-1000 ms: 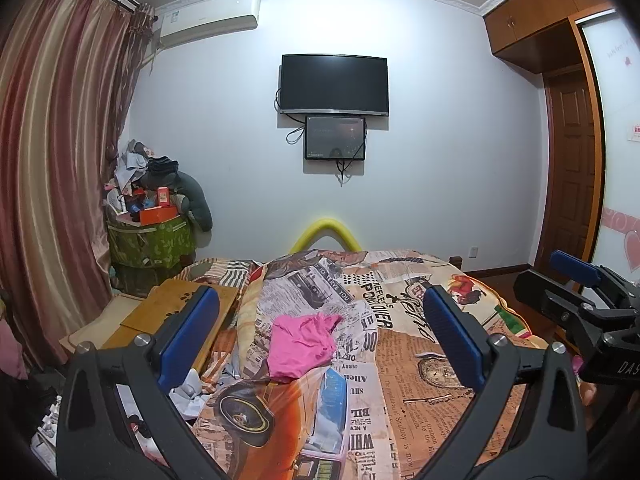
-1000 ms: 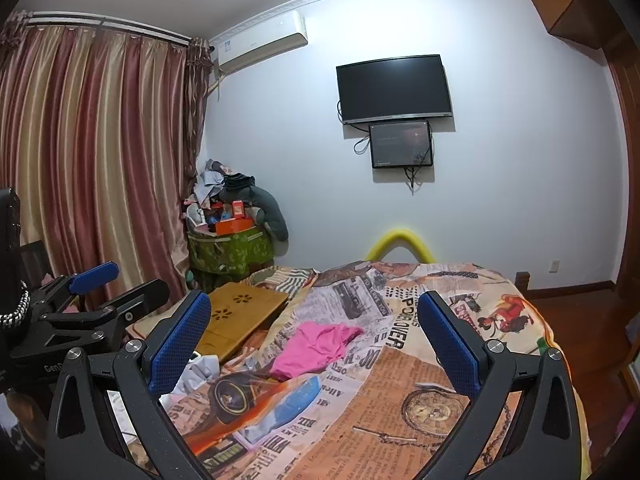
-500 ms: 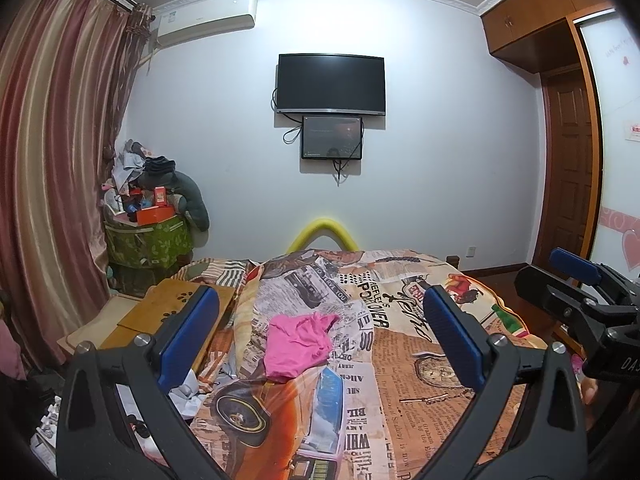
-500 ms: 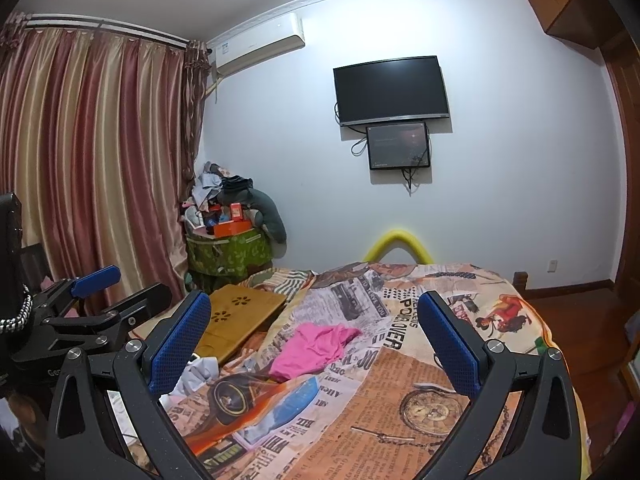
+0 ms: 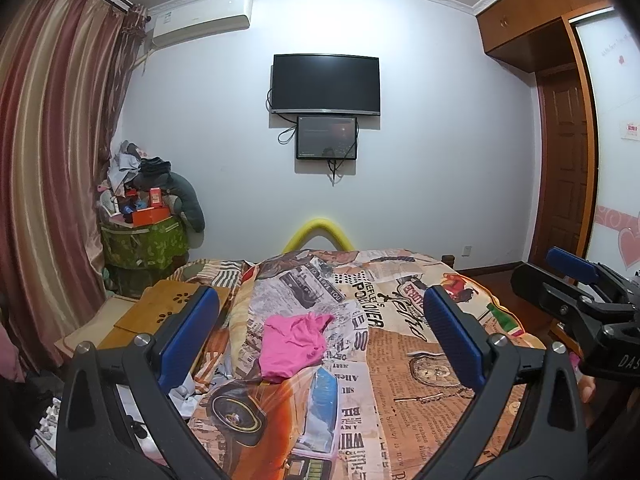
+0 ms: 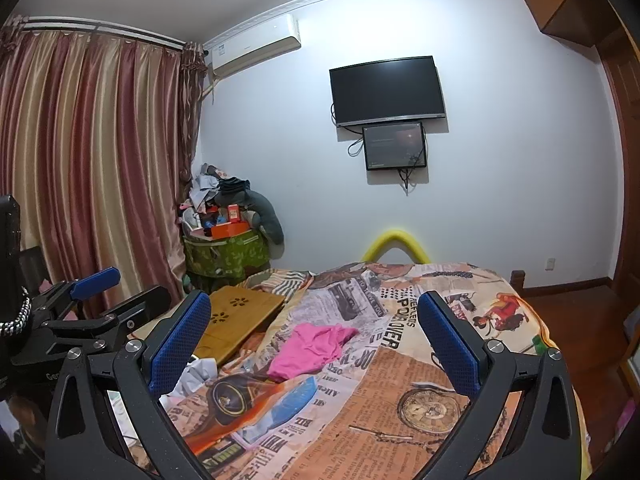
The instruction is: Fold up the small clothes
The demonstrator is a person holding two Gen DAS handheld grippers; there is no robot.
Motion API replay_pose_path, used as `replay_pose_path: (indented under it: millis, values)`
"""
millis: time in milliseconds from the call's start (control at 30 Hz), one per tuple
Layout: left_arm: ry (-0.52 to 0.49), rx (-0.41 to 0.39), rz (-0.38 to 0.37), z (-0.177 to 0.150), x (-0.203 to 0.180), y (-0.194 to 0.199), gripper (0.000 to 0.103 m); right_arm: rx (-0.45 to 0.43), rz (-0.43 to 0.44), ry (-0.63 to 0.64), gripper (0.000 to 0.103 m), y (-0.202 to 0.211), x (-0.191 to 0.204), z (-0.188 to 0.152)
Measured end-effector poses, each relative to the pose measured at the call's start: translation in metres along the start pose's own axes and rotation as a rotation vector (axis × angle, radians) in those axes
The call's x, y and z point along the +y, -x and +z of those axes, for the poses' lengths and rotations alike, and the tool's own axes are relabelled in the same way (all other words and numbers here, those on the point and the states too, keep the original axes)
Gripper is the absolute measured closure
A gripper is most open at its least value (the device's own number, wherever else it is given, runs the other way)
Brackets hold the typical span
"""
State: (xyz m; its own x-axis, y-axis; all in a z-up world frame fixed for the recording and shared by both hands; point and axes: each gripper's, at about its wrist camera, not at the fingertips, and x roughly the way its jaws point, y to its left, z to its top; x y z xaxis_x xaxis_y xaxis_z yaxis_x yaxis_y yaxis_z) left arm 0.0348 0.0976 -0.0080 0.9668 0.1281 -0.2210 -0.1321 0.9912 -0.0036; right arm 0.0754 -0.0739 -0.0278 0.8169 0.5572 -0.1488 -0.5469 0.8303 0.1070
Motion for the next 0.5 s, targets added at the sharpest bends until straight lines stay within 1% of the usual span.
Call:
replay_pose_path:
  millis: [500]
  values:
    - [0.009, 0.019, -0.022, -0.0005, -0.0017, -0.0044, 0.000, -0.007, -0.005, 0.001, 0.000, 0.0027, 0.0009, 0.0008]
